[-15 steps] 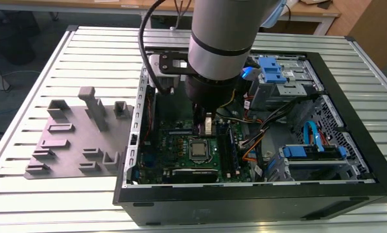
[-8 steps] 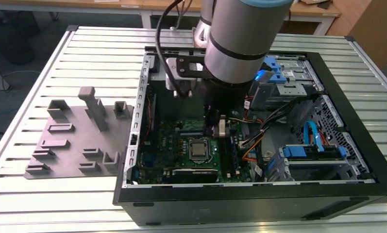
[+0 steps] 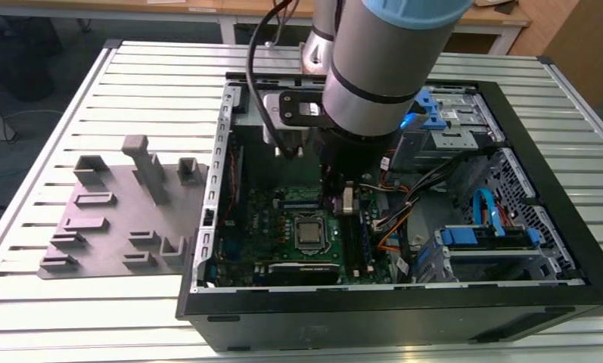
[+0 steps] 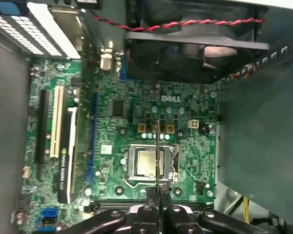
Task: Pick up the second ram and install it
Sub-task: 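Pick up the second ram and move it above second insertion slot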
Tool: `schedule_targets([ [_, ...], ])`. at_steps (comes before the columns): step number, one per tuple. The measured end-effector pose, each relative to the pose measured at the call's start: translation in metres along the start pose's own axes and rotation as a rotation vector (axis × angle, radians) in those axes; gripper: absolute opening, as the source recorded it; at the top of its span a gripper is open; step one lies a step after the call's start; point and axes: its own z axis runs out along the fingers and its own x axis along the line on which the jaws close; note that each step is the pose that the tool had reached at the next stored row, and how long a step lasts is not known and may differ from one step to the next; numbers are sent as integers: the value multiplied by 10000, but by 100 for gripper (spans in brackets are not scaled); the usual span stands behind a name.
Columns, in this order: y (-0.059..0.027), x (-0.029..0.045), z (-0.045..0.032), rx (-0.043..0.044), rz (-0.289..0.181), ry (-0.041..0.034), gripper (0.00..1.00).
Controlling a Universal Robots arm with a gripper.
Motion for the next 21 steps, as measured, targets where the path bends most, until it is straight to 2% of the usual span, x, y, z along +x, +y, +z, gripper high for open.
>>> schedule_targets([
  [4,-6,5,41,42,497,-26,11],
  [7,-16,5,46,56,651,53,11],
  [10,-27,6,46,62,722,165,11],
  [21,-28,5,45,62,722,174,11],
])
